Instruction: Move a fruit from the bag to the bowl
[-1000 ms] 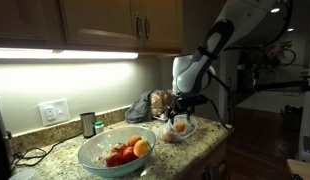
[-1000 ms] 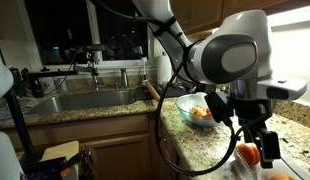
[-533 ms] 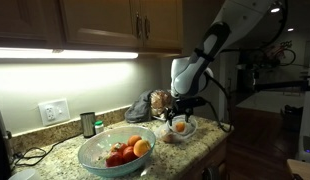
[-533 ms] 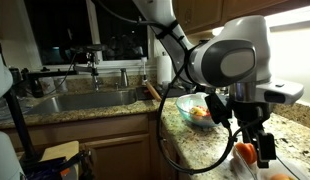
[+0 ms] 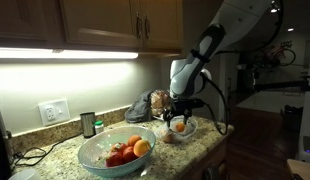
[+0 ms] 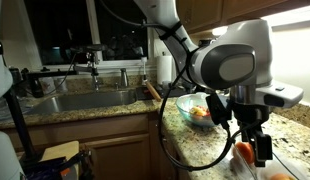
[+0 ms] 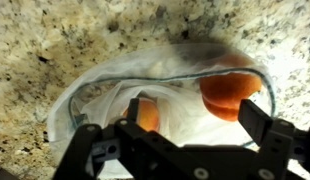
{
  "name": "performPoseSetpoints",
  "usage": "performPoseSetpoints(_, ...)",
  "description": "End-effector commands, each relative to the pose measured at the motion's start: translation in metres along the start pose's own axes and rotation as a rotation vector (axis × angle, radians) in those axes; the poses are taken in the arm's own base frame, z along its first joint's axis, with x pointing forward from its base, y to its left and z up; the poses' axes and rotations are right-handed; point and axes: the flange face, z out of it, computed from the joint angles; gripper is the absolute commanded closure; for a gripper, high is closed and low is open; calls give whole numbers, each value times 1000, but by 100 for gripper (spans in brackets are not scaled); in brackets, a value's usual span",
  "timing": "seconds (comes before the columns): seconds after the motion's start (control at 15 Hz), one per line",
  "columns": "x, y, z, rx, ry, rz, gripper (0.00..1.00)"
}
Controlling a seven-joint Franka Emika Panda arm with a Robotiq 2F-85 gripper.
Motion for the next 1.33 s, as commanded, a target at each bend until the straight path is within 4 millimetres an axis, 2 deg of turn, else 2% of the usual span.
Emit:
performPoseSetpoints(0.0,4,-5,-8,72,-23,3,0)
performPoseSetpoints(0.27,6,-12,-13,130,-38,2,0)
performPoseSetpoints(0.87,11,-1,-10,123,-61,15,0)
performPoseSetpoints(1.27,15,0,-8,115,-58,15,0)
